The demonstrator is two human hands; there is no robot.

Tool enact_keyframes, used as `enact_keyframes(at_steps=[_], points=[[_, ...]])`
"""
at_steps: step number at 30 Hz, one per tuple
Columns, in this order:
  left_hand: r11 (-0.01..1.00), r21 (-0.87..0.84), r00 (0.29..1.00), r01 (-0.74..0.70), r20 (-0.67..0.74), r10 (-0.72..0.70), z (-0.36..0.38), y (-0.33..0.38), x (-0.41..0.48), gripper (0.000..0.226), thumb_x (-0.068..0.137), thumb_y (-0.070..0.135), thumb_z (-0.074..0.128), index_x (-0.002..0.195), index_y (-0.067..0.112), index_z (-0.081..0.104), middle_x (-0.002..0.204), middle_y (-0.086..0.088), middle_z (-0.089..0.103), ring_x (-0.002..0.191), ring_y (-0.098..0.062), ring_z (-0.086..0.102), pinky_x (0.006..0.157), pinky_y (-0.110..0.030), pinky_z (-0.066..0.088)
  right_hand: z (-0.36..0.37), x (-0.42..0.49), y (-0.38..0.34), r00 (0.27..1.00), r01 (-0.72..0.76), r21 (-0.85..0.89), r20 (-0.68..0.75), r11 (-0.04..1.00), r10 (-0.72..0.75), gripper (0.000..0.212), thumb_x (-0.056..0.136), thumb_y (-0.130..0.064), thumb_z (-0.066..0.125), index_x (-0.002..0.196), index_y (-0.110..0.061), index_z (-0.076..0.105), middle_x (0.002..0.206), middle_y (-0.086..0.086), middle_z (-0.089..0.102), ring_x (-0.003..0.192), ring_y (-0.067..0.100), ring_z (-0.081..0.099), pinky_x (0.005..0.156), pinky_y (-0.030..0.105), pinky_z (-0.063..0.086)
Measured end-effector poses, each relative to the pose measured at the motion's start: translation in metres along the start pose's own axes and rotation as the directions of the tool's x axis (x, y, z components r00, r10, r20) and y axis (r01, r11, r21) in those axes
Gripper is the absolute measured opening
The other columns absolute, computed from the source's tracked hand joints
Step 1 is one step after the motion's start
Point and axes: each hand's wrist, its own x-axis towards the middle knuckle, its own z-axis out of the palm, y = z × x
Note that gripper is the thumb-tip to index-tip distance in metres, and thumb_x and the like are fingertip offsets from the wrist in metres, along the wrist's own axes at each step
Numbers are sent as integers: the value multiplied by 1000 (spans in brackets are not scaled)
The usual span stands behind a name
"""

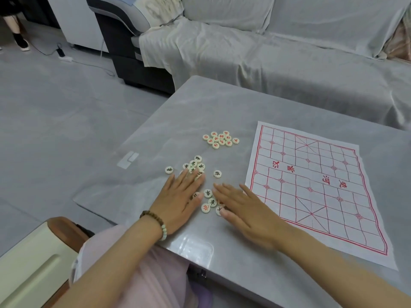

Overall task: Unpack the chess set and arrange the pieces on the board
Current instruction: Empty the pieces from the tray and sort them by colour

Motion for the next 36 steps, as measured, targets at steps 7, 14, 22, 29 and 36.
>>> enact_keyframes(at_steps=[7, 14, 22, 29, 36], points=[[1000, 14, 999, 15, -39, -14, 4, -2, 4, 71, 75, 67, -20, 139, 36, -12, 152, 16, -12, 138, -3, -21, 115, -33, -12, 20, -8, -2, 997, -68, -131, 39, 989, 74, 73, 84, -66, -4, 146, -29, -17, 153, -15, -21, 137, -3, -26, 114, 26, -17], [1000, -20, 997, 11, -70, -13, 2, 2, 6, 87, 70, 67, -26, 146, 33, -1, 152, 16, -9, 136, -1, -21, 115, -32, -13, 18, 3, -8, 989, -149, -188, -17, 971, 149, 83, 78, -70, -5, 147, -24, -15, 148, -14, -24, 134, -1, -28, 111, 26, -22], [999, 22, 997, -46, -59, 47, 6, 12, -1, 88, 69, 64, -33, 146, 32, -3, 151, 16, -14, 136, -1, -24, 111, -26, -19, 7, 31, 7, 963, -268, -167, -22, 949, 268, 83, 81, -68, -1, 148, -21, -13, 155, -9, -17, 140, 4, -20, 115, 32, -16], [996, 15, 995, -90, -44, 90, 4, 13, -2, 87, 74, 72, -17, 147, 30, 2, 154, 14, -6, 139, -4, -18, 112, -27, -18, -17, 97, 48, 916, -402, -79, -35, 912, 400, 68, 96, -55, 10, 149, -17, -8, 157, -3, -15, 143, 9, -14, 116, 37, -13], [993, 81, 993, -89, 85, 82, -3, 22, 21, 88, 71, 81, 24, 144, 42, -6, 155, 9, -16, 139, -13, -25, 114, -39, -16, -25, 101, 45, 862, -307, 275, -327, 911, 388, 55, 100, -45, 14, 150, -22, 14, 158, -7, 11, 144, 4, 4, 115, 33, -12]])
